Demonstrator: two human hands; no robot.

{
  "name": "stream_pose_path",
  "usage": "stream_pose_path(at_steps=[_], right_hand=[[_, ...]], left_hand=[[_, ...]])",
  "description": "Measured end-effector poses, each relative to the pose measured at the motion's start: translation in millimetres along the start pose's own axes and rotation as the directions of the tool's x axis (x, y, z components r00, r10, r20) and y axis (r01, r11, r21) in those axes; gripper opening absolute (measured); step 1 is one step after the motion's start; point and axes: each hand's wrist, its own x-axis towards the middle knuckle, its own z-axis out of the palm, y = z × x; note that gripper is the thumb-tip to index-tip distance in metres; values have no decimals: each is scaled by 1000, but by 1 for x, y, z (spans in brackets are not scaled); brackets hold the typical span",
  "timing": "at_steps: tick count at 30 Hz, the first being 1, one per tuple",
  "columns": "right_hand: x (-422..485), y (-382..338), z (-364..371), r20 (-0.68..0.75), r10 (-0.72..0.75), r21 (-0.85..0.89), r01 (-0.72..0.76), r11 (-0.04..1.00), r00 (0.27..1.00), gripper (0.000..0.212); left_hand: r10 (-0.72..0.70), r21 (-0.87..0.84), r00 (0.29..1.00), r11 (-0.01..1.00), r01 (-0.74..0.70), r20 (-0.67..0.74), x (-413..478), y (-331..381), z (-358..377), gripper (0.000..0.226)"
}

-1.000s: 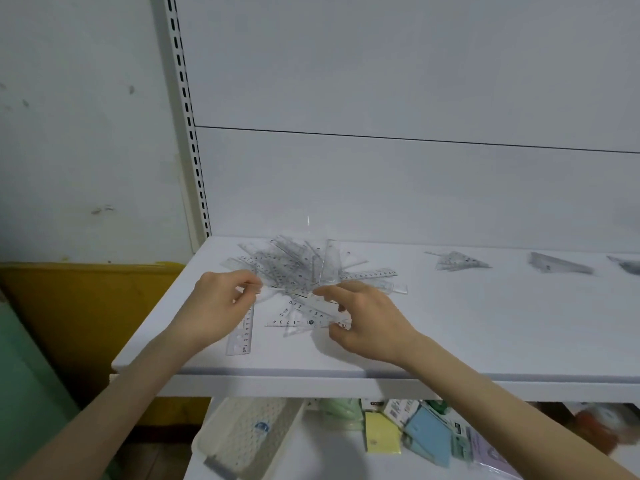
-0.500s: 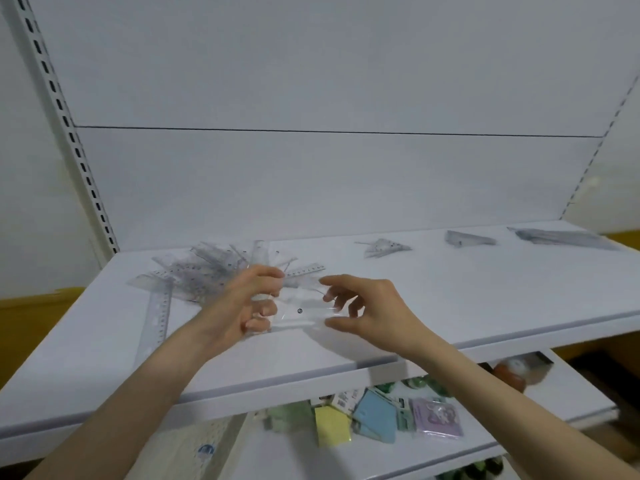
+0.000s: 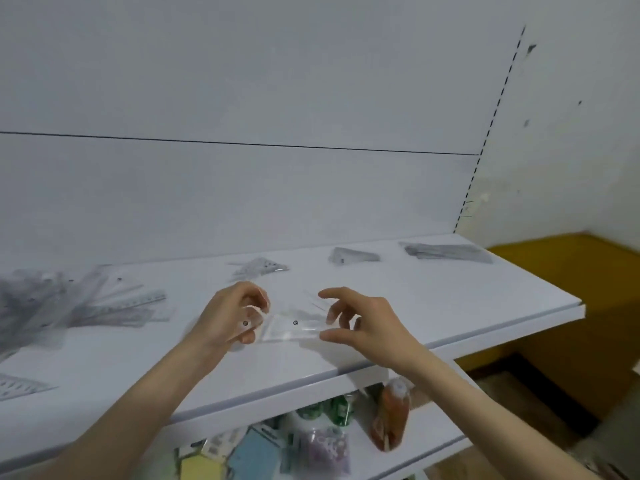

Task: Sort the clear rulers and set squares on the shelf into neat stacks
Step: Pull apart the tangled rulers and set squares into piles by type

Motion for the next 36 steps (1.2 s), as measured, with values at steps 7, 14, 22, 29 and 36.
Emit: stream_pose_path(at_steps=[7, 14, 22, 29, 36], right_hand=[[28, 103, -78, -7, 85, -84, -85, 993, 996, 41], [106, 158, -92, -34, 116, -200, -121, 972, 993, 42], [172, 168, -69, -52, 71, -310, -84, 947, 996, 22], [180, 177, -65, -4, 62, -394, -58, 917, 998, 33], [138, 79, -30, 223, -79, 127, 51, 991, 972, 53]], left_hand=[[9, -6, 990, 1000, -9, -138, 33, -12, 70, 15], [-45, -75, 975, 997, 29, -217, 58, -11, 82, 17], [-70, -120, 958, 992, 37, -280, 68, -1, 76, 33], [-37, -104, 959, 994, 8, -281, 72, 0, 66, 36], [-3, -126, 966, 992, -30, -259, 70, -5, 61, 31]])
